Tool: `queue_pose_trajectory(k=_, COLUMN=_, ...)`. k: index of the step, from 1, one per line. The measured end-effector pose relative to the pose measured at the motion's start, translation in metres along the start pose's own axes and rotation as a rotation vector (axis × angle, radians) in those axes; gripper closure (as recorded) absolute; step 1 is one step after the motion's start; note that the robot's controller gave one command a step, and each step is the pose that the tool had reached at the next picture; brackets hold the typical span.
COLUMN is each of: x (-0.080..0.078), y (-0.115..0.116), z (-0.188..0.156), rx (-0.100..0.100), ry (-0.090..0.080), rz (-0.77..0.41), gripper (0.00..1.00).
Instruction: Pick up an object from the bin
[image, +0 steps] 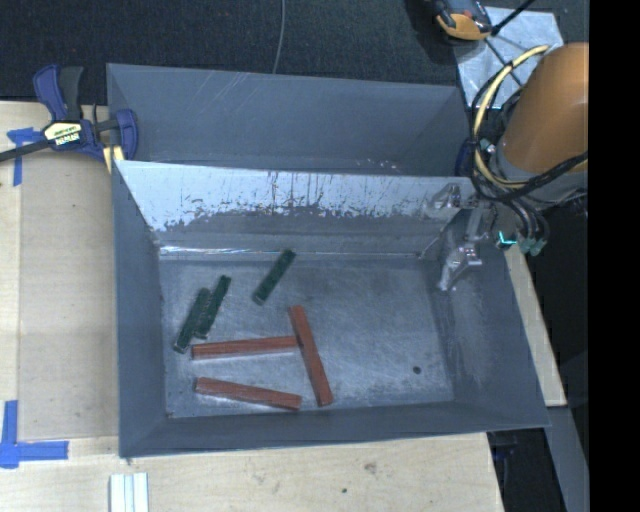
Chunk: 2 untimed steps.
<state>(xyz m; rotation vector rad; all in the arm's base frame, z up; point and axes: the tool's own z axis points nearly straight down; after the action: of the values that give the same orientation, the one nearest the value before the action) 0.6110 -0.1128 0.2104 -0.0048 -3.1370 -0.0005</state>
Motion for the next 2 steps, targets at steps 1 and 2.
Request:
queue_pose_trajectory(k=1, x=-0.002, y=0.000, z=-0.005, rx=0.001, ry=-0.009, rz=-0.002, gripper=0.00)
queue_pose_trajectory(k=2, x=0.005, y=0.018, z=0.020, rx=0.005, ry=-0.017, rz=-0.128, gripper=0.00)
